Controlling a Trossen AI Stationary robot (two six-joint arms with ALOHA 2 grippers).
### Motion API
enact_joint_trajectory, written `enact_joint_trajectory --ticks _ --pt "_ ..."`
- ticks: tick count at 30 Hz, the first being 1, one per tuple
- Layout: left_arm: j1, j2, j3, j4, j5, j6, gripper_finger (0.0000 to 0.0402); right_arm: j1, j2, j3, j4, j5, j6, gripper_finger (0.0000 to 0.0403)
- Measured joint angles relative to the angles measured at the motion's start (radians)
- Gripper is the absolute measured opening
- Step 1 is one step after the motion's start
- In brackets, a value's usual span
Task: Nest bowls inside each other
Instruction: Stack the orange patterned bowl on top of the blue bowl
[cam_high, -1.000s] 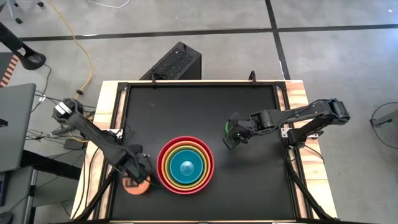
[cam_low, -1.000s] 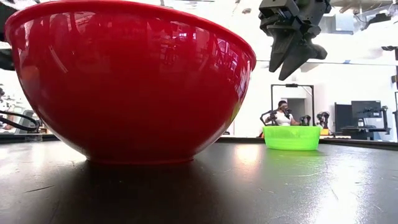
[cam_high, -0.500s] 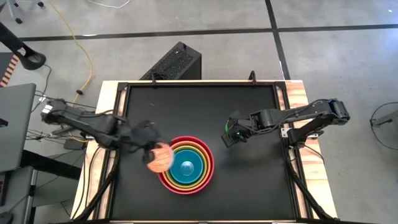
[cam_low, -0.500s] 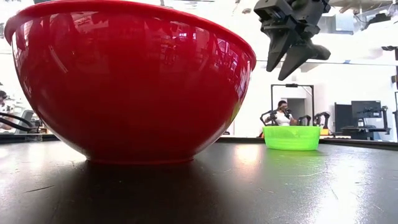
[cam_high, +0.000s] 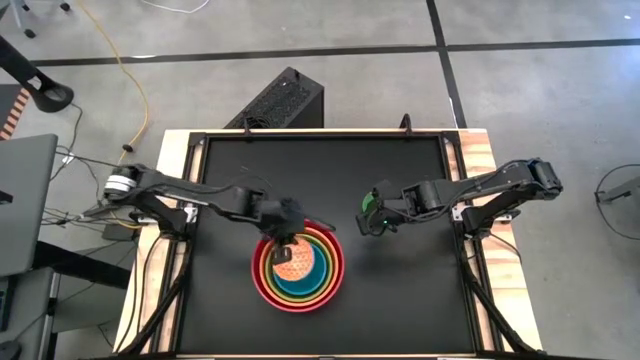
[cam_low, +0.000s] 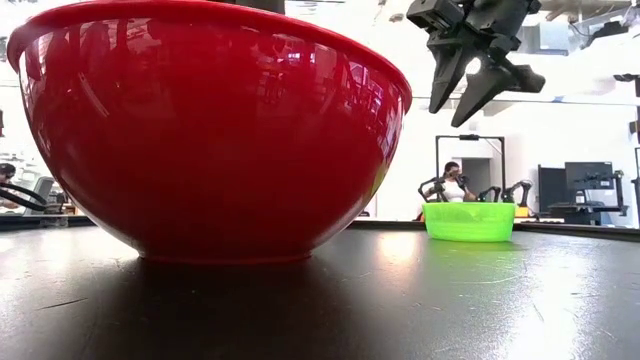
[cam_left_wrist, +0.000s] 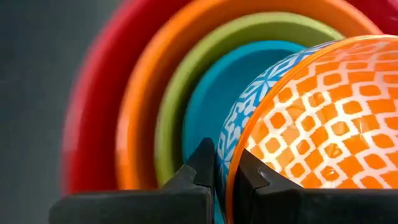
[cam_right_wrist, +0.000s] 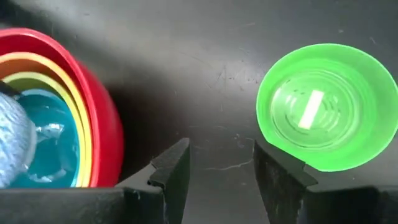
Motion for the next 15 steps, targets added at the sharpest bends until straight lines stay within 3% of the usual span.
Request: enact_joint_trajectory --ticks 7,15 --pt "-0.023 0.102 0.007 0.05 0.025 0.013 0.0001 0.056 0.0 0.0 -0.004 0.013 0.049 0.0189" --pt "-0.04 0.107 0.007 0.067 -0.078 0.01 0.0 0.091 0.0 0.0 -0.009 0.038 0.067 0.0189"
